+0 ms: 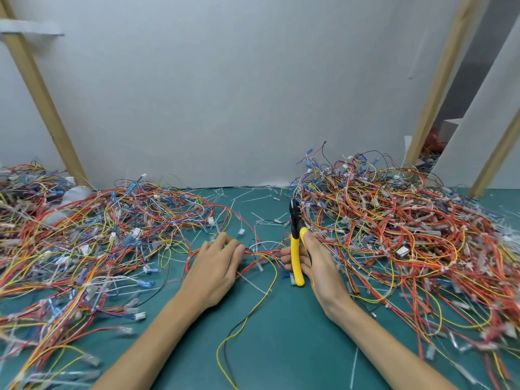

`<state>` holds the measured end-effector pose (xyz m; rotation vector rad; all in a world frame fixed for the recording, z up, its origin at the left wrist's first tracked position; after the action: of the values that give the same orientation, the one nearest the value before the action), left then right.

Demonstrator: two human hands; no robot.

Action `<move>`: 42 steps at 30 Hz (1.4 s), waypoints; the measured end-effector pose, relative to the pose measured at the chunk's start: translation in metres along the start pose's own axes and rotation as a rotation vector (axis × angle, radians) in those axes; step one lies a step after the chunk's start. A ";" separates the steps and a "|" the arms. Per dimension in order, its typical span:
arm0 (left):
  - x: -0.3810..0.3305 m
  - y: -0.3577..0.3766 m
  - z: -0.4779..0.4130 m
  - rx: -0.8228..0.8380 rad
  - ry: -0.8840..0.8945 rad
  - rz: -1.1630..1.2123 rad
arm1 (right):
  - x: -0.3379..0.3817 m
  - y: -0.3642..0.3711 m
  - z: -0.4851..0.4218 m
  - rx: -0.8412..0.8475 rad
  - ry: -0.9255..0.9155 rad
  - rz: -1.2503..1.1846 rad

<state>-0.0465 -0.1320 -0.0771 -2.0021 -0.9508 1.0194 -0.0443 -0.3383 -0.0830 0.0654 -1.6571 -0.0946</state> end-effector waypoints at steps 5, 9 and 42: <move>0.002 0.000 -0.002 -0.047 -0.096 0.122 | 0.000 0.002 -0.001 0.005 -0.036 0.067; 0.001 0.002 -0.002 0.012 -0.099 0.151 | -0.003 0.001 -0.003 0.013 -0.025 0.078; -0.007 0.005 0.000 -0.075 -0.134 0.314 | -0.004 -0.002 -0.006 0.039 -0.010 -0.004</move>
<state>-0.0481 -0.1398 -0.0788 -2.2154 -0.7658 1.3190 -0.0384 -0.3400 -0.0865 0.0978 -1.6688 -0.0661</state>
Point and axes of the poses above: each hand's wrist, its own z-axis away from the middle knuckle, its own y-axis out of the palm, x = y × z, the point moved 3 cm from there along -z, towards the middle knuckle, and after that the axes turned 1 degree about z, right-handed, at the moved point
